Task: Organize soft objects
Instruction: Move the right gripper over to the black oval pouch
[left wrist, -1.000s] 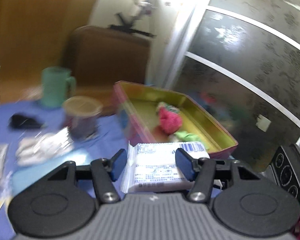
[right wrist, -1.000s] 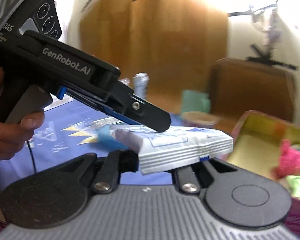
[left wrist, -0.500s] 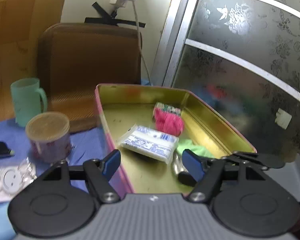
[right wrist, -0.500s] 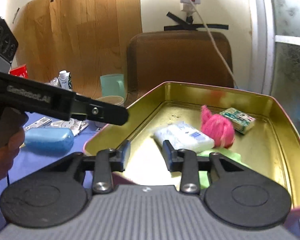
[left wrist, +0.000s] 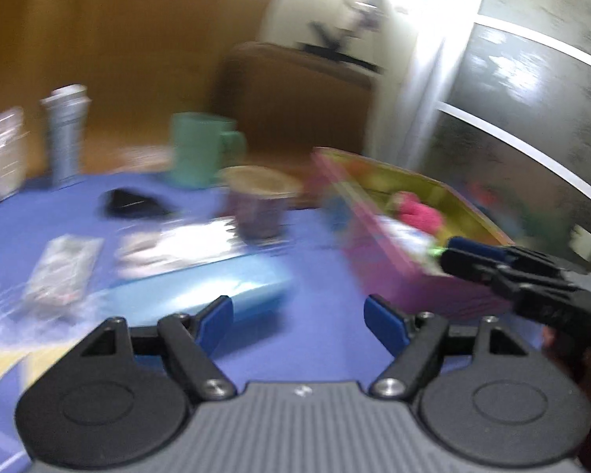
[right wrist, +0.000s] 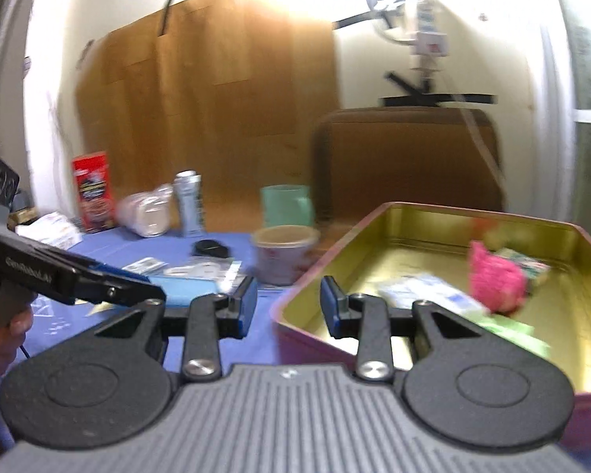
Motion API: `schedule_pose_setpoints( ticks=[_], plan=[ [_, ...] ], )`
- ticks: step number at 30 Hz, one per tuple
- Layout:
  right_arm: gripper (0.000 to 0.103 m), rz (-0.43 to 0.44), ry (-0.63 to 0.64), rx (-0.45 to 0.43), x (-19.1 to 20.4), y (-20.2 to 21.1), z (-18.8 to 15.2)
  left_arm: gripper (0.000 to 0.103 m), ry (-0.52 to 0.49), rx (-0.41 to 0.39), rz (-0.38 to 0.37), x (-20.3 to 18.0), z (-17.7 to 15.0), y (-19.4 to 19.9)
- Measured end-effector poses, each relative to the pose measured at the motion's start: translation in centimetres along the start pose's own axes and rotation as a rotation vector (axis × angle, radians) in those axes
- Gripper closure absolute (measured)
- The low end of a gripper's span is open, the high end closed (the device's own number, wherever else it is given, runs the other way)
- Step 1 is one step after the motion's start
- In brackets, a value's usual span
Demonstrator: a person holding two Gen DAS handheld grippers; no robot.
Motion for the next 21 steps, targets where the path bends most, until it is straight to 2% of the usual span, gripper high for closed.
schedule_pose_setpoints(
  ticks=[4, 8, 11, 14, 17, 21],
  plan=[
    [0.065, 0.080, 0.020, 0.053, 2.8, -3.4, 0.4, 0.025, 0.087, -0.027, 0.167, 5.9, -1.1, 1.2],
    [0.065, 0.156, 0.064, 0.120, 5.8, -8.3, 1.9, 0.025, 0.159, -0.052, 0.272, 10.2, -1.6, 1.4],
    [0.059, 0.200, 0.124, 0.191, 7.5, -12.9, 4.2, 0.025, 0.252, -0.067, 0.246, 12.4, -2.0, 1.7],
    [0.053, 0.202, 0.180, 0.305, 8.1, -19.1, 6.3, 0.025, 0.291, -0.111, 0.217, 13.1, -2.1, 2.3],
    [0.048, 0.181, 0.218, 0.444, 7.9, -25.6, 6.7, 0.025, 0.298, -0.124, 0.206, 13.0, -2.1, 2.5],
    [0.043, 0.147, 0.224, 0.537, 7.6, -31.0, 5.9, 0.025, 0.280, -0.131, 0.200, 12.8, -2.1, 2.5]
  ],
)
Point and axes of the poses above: each gripper's, at about its wrist camera, not at the fingertips, and y roughly against the way its jaws point, x to its left, z to its top, the point moved 2 cm from there along -y, roughly the way its jaws point, and after that the axes turned 5 degrees about z, right-handed, at the moved point
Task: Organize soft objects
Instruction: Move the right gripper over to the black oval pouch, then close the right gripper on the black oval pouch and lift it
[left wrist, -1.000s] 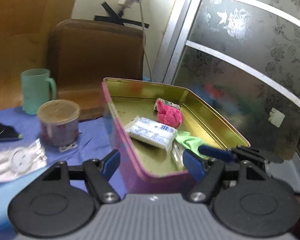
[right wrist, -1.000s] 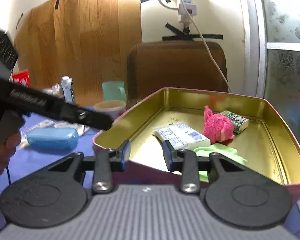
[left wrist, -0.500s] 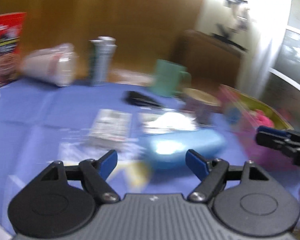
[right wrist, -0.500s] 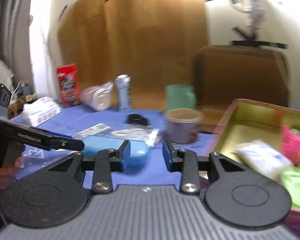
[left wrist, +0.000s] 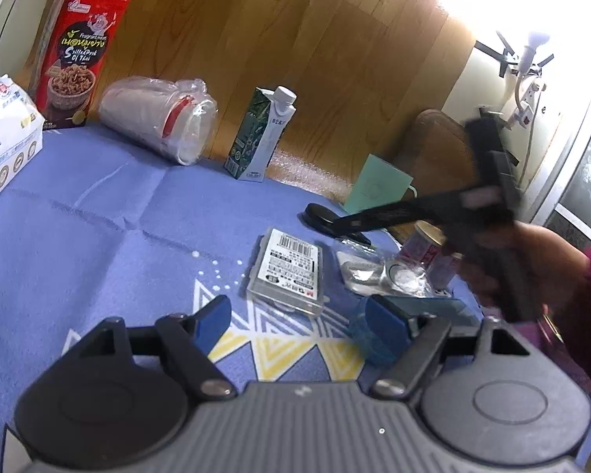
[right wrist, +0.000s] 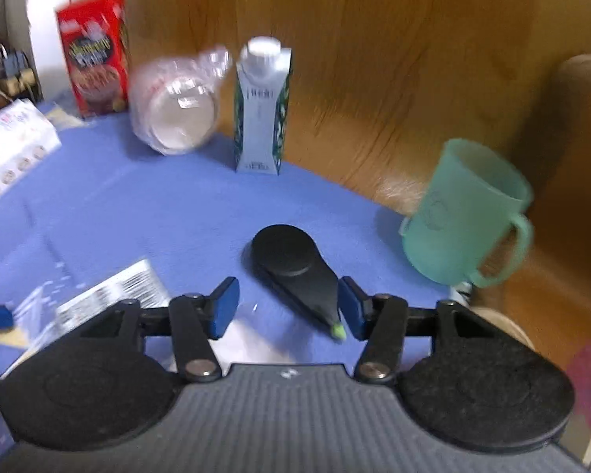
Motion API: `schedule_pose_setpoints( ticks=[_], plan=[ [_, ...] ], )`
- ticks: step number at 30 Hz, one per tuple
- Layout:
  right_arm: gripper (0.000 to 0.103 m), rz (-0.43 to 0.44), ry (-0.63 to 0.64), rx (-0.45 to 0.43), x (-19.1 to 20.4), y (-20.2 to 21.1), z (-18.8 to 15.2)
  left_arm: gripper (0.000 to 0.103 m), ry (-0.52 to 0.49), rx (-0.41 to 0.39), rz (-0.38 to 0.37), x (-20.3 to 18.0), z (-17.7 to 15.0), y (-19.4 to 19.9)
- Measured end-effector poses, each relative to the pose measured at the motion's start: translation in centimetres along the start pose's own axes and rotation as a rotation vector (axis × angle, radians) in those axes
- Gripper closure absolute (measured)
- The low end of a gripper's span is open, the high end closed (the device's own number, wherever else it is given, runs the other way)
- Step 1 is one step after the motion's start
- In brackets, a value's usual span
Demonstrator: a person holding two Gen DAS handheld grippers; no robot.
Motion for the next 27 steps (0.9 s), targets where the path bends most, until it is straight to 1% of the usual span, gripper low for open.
schedule_pose_setpoints(
  ticks=[3, 4, 7, 9, 11, 14, 16, 18, 19, 20, 22, 24, 26, 27],
  plan=[
    [0.037, -0.013, 0.001, 0.071, -0.3, -2.4, 0.3, 0.023, -0.005, -0.002, -0.011, 0.0, 0.1, 0.1],
    [0.038, -0.005, -0.015, 0.064, -0.4, -2.6, 0.4, 0.023, -0.001, -0.005, -0.013, 0.1, 0.1, 0.1],
    [0.056, 0.062, -0.068, 0.062, -0.5, -2.8, 0.5, 0.023, 0.024, -0.009, -0.025, 0.5, 0.2, 0.2],
    [0.058, 0.050, -0.056, 0.051, 0.2, -2.6, 0.2, 0.023, 0.049, -0.009, -0.031, 0.9, 0.3, 0.3],
    [0.059, 0.056, -0.055, 0.041, 0.8, -2.2, -0.1, 0.021, 0.077, -0.014, -0.034, 1.3, 0.3, 0.4],
    [0.060, 0.042, -0.051, 0.004, 1.6, -1.3, -0.4, 0.019, 0.117, -0.026, -0.031, 1.9, 0.4, 0.6],
    [0.060, 0.039, -0.053, -0.041, 2.0, 0.1, -0.3, 0.018, 0.143, -0.033, -0.025, 2.4, 0.6, 0.7],
    [0.061, 0.051, -0.045, -0.102, 2.7, 2.4, -0.2, 0.018, 0.173, -0.035, -0.023, 2.9, 0.6, 0.7],
    [0.067, 0.060, -0.035, -0.128, 3.1, 3.7, -0.4, 0.018, 0.188, -0.033, -0.023, 3.2, 0.6, 0.7],
    [0.099, 0.076, -0.026, -0.157, 3.6, 5.2, -0.7, 0.018, 0.205, -0.031, -0.026, 3.4, 0.6, 0.7],
    [0.099, 0.121, -0.019, -0.193, 4.6, 7.7, -1.5, 0.018, 0.226, -0.026, -0.031, 3.8, 0.6, 0.6],
    [0.099, 0.149, 0.001, -0.220, 5.7, 10.0, -3.3, 0.018, 0.230, -0.024, -0.031, 3.9, 0.6, 0.6],
    [0.099, 0.146, 0.040, -0.220, 6.8, 11.4, -5.3, 0.018, 0.224, -0.027, -0.025, 3.8, 0.6, 0.7],
    [0.099, 0.160, 0.058, -0.217, 7.4, 12.0, -6.2, 0.018, 0.223, -0.029, -0.023, 3.9, 0.6, 0.8]
  ],
)
Point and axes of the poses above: each gripper's, at about its wrist camera, not at the fingertips, and y roughly against the way its jaws point, x to its left, z to its top, the point moved 2 cm from there along -y, roughly the way its jaws point, and after that the axes turned 5 degrees about z, right-handed, at the moved point
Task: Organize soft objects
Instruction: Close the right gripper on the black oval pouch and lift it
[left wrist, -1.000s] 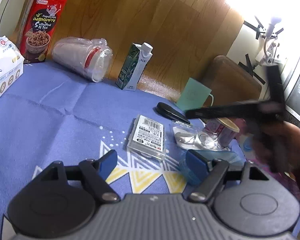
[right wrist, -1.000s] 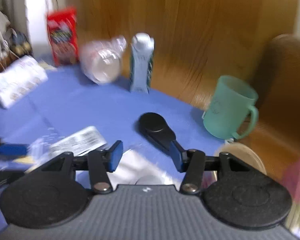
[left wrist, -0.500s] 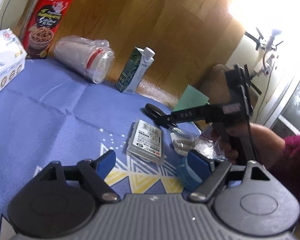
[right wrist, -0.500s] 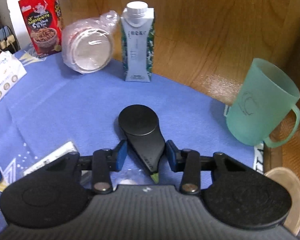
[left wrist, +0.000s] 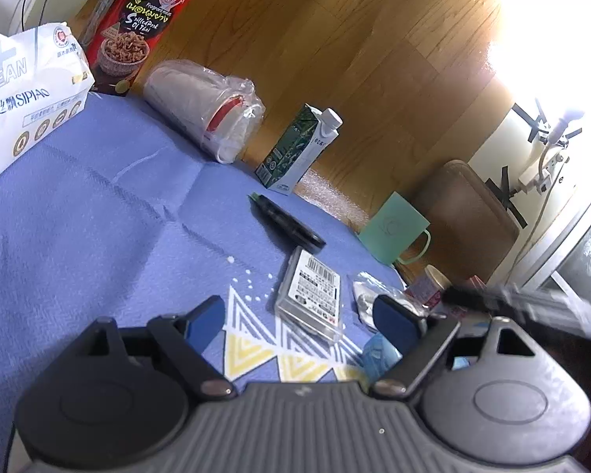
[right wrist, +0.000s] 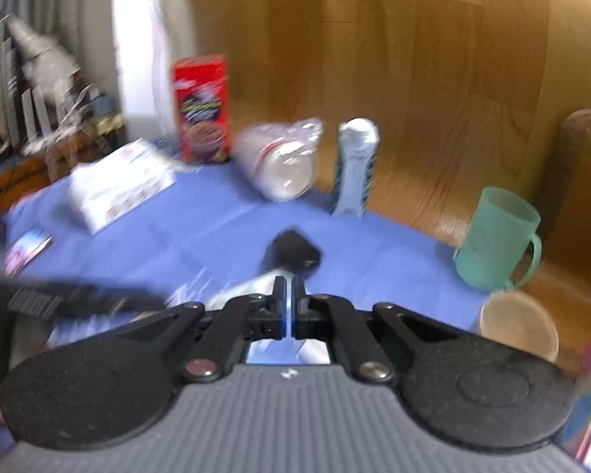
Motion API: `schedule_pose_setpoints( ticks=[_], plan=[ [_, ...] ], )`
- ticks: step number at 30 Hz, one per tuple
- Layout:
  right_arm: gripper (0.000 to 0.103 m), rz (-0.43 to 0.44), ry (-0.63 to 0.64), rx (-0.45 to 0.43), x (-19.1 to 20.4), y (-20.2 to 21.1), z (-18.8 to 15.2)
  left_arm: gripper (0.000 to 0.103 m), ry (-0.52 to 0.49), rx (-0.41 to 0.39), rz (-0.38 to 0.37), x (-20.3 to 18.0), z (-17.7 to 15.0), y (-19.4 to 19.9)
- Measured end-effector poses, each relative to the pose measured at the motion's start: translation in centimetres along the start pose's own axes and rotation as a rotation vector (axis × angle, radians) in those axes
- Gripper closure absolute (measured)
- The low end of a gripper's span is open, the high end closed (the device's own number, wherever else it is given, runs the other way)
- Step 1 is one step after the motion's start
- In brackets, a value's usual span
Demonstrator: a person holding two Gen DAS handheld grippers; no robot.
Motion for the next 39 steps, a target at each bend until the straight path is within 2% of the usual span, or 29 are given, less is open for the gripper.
schedule_pose_setpoints(
  ticks=[3, 7, 9, 11, 15, 18, 21, 22, 24, 32, 35, 39],
  plan=[
    [0.099, 0.007, 0.063, 0.028, 1.5, 0.6, -1.3, 0.015, -0.003, -0.005, 0.009, -0.1, 0.0, 0.0],
    [0.096, -0.034, 0.089, 0.039, 0.5, -1.6, 0.7, 0.015, -0.004, -0.013, 0.018, -0.1, 0.0, 0.1],
    [0.084, -0.044, 0.097, 0.041, -0.5, -3.0, 1.8, 0.015, -0.003, -0.013, 0.017, 0.0, 0.0, 0.1],
    [0.058, -0.035, 0.077, 0.080, -1.5, -5.4, 2.9, 0.014, 0.001, -0.012, 0.013, 0.0, 0.0, 0.1],
    [0.046, -0.022, 0.066, 0.142, -1.6, -9.8, 4.0, 0.013, 0.016, -0.009, 0.003, 0.2, 0.1, 0.0],
    [0.038, -0.032, 0.034, 0.225, -2.3, -13.4, 4.4, 0.012, 0.025, -0.005, -0.005, 0.4, 0.1, 0.0],
    [0.040, -0.028, -0.042, 0.286, -3.5, -15.8, 4.1, 0.012, 0.037, -0.011, -0.010, 0.5, 0.2, 0.1],
    [0.052, -0.006, -0.070, 0.275, -3.7, -16.0, 4.2, 0.012, 0.043, -0.021, -0.005, 0.6, 0.2, 0.3],
    [0.052, 0.009, -0.076, 0.273, -3.1, -16.3, 4.4, 0.012, 0.039, -0.061, 0.019, 0.6, 0.3, 0.9],
    [0.052, 0.070, 0.182, 0.263, 4.5, -15.8, 3.9, 0.011, -0.015, -0.337, 0.184, -0.1, 0.3, 5.2],
    [0.052, 0.092, 0.261, 0.265, 6.9, -14.0, 2.7, 0.011, -0.024, -0.337, 0.221, -0.3, 0.2, 5.9],
    [0.052, 0.146, 0.335, 0.256, 9.6, -10.8, 0.4, 0.011, -0.046, -0.265, 0.241, -0.4, -0.3, 6.5]
  ],
)
Point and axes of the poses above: each gripper's, at about its wrist camera, not at the fingertips, and y roughly against the way its jaws point, x to its left, z to its top, the point moved 2 cm from there along -y, roughly the way its jaws point, and after that the axes turned 5 degrees about z, right-handed, at the moved point
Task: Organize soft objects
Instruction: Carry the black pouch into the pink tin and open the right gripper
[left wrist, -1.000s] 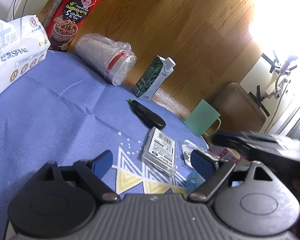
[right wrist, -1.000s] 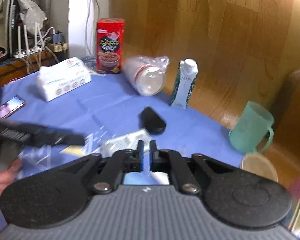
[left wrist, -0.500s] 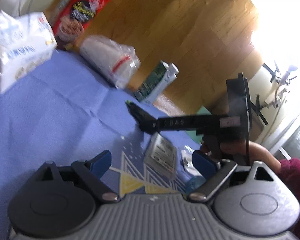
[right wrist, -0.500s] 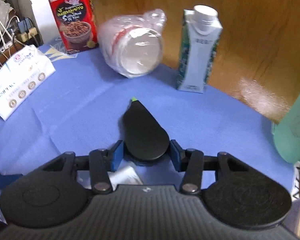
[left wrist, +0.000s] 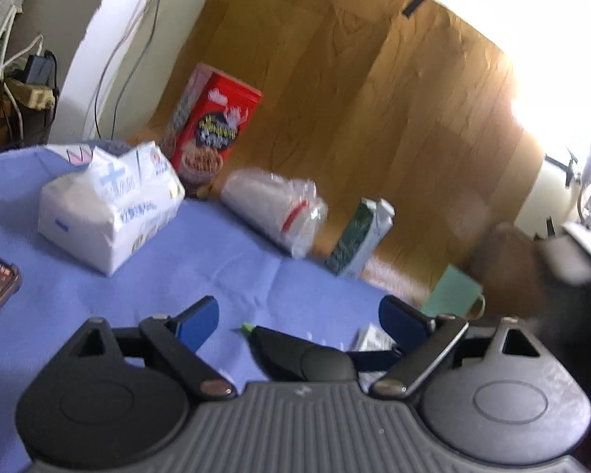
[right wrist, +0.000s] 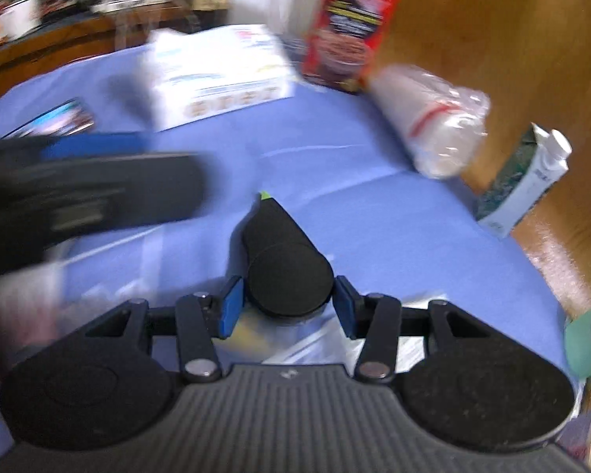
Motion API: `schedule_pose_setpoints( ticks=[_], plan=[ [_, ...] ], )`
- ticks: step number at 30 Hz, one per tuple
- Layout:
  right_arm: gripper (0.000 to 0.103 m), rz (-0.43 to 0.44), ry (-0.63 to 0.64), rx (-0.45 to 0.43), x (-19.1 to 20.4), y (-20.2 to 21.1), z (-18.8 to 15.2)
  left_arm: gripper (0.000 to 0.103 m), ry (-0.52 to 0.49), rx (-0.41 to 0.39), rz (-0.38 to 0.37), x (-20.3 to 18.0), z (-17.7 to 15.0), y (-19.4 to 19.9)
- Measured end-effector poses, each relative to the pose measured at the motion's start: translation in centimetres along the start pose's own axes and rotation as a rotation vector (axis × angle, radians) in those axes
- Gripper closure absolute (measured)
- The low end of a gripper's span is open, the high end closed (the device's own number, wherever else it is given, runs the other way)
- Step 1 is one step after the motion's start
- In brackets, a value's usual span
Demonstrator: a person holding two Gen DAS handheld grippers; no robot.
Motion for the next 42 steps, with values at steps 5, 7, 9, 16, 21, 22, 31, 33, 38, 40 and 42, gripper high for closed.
schedule_pose_setpoints(
  ticks=[5, 7, 9, 16, 21, 22, 31, 33, 38, 40, 42],
  plan=[
    [0.052, 0.037, -0.027, -0.058, 3.5, 3.5, -4.5, 0.011, -0.029, 0.101, -0.034, -0.5, -1.1, 1.0],
    [0.052, 0.028, -0.078, -0.084, 4.0, 5.0, -6.5, 0.011, -0.046, 0.158, -0.067, -1.1, -1.9, 1.3],
    [0.052, 0.012, -0.164, -0.114, 3.9, 6.5, -8.7, 0.011, -0.058, 0.224, -0.100, -1.9, -2.9, 1.3],
    [0.052, -0.115, -0.448, -0.252, 3.0, 10.2, -14.9, 0.011, -0.117, 0.409, -0.242, -5.8, -5.3, 0.9],
    [0.051, -0.204, -0.467, -0.293, 3.7, 11.3, -16.8, 0.011, -0.120, 0.504, -0.284, -7.6, -6.4, 0.2],
    [0.051, -0.213, -0.465, -0.299, 3.9, 11.3, -17.1, 0.011, -0.134, 0.511, -0.288, -8.2, -6.6, 0.2],
    [0.052, -0.126, -0.606, -0.409, 2.4, 12.3, -19.1, 0.043, -0.231, 0.589, -0.303, -12.9, -8.5, -0.3],
    [0.052, -0.136, -0.619, -0.423, 2.4, 12.6, -19.4, 0.047, -0.235, 0.592, -0.300, -13.6, -8.5, -0.4],
    [0.052, -0.201, -0.623, -0.482, 2.1, 14.5, -20.3, 0.053, -0.244, 0.587, -0.381, -16.9, -7.5, -0.8],
    [0.052, -0.248, -0.614, -0.527, 1.8, 16.0, -20.5, 0.053, -0.275, 0.565, -0.425, -19.1, -7.0, -0.7],
    [0.052, -0.316, -0.602, -0.561, 1.5, 17.5, -20.8, 0.053, -0.309, 0.544, -0.480, -21.8, -6.5, -0.6]
  ],
)
Point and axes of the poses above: each gripper's, at about its wrist camera, not at the fingertips, and y roughly against the way its jaws point, x to its left, z to its top, the point moved 2 cm from there along -y, roughly the way its jaws point, and after that the axes turned 5 degrees about z, right-handed, at the moved point
